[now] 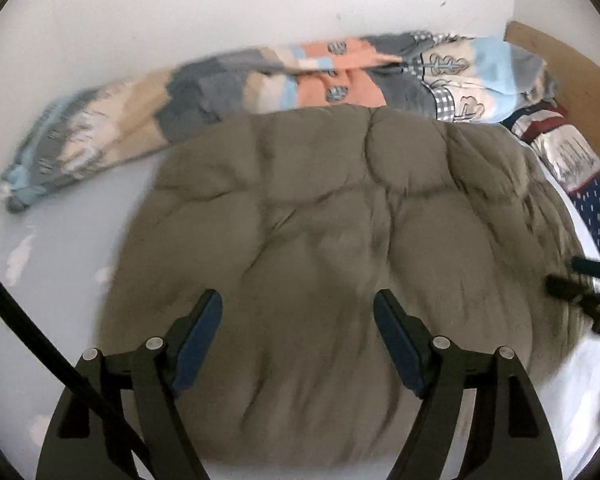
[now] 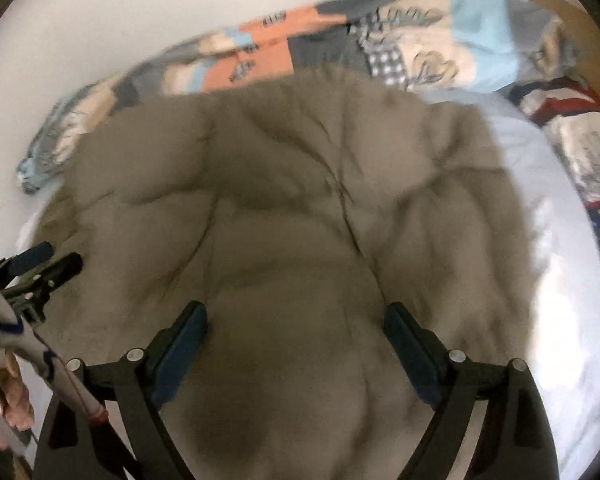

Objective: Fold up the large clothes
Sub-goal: 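Lay the folded hem down and open both tools, lifting away, then lower both tools to the folded edge of the jacket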

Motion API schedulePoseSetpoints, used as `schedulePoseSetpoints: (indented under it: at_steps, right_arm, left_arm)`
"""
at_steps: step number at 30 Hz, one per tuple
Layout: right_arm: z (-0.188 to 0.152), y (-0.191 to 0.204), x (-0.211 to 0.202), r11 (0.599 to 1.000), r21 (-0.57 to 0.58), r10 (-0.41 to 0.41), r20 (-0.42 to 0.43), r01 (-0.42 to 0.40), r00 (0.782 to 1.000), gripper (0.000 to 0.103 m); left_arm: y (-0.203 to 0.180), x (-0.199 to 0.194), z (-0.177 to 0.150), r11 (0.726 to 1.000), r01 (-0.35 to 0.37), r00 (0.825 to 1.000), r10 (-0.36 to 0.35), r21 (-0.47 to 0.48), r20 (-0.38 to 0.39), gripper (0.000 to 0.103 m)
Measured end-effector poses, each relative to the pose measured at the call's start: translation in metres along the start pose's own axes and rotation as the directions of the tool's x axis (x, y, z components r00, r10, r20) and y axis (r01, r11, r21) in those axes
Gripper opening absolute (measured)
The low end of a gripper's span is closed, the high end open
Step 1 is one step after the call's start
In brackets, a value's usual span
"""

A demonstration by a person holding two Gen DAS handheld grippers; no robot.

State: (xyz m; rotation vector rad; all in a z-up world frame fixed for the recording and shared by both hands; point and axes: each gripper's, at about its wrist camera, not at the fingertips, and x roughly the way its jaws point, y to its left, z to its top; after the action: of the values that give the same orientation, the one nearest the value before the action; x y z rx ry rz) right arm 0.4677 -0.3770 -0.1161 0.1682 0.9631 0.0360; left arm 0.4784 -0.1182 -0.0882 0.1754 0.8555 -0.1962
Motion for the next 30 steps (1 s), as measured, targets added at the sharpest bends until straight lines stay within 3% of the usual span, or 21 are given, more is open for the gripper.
schedulePoseSetpoints:
  at_steps: [2, 6, 9, 13, 16, 20, 24, 30]
  right_arm:
    - [-0.027, -0.004, -0.029, 1.0, 0.018, -0.01, 0.01, 0.009, 1.0, 0.093]
    - [-0.093, -0.024, -0.071, 0.985, 0.167, 0.041, -0.015, -0.038, 0.999, 0.093]
    - [-0.13, -0.039, -0.099, 0.953, 0.297, 0.066, -0.002, -0.063, 0.998, 0.093]
    - [-0.154, -0.049, -0.129, 0.893, 0.426, 0.122, 0.081, -0.145, 0.989, 0.093]
    - [-0.162, -0.056, -0.131, 0.855, 0.487, 0.136, 0.116, -0.176, 0.984, 0.093]
    - [-0.158, -0.066, -0.107, 0.848, 0.507, 0.132, 0.086, -0.157, 0.988, 0.093]
    - [-0.151, -0.075, -0.098, 0.836, 0.53, 0.116, 0.085, -0.144, 0.99, 0.093]
    - [-0.136, -0.067, -0.08, 0.854, 0.501, 0.124, 0.068, -0.141, 0.99, 0.093]
  left_arm:
    - [0.012, -0.026, -0.028, 0.999, -0.036, 0.999, 0.036, -0.034, 0.015, 0.077]
    - [0.048, -0.062, -0.081, 0.988, -0.03, 0.999, 0.025, -0.154, -0.039, 0.077]
    - [0.067, -0.08, -0.107, 0.969, -0.04, 0.997, 0.022, -0.243, -0.078, 0.077]
    - [0.088, -0.094, -0.128, 0.949, -0.034, 0.998, 0.017, -0.313, -0.056, 0.077]
    - [0.104, -0.081, -0.13, 0.938, -0.044, 0.997, 0.018, -0.345, -0.077, 0.077]
    - [0.126, -0.068, -0.12, 0.904, 0.01, 0.996, -0.045, -0.428, -0.073, 0.077]
    - [0.14, -0.059, -0.112, 0.884, 0.014, 0.996, -0.055, -0.468, -0.075, 0.077]
    - [0.143, -0.049, -0.106, 0.887, -0.018, 0.995, -0.027, -0.461, -0.091, 0.077]
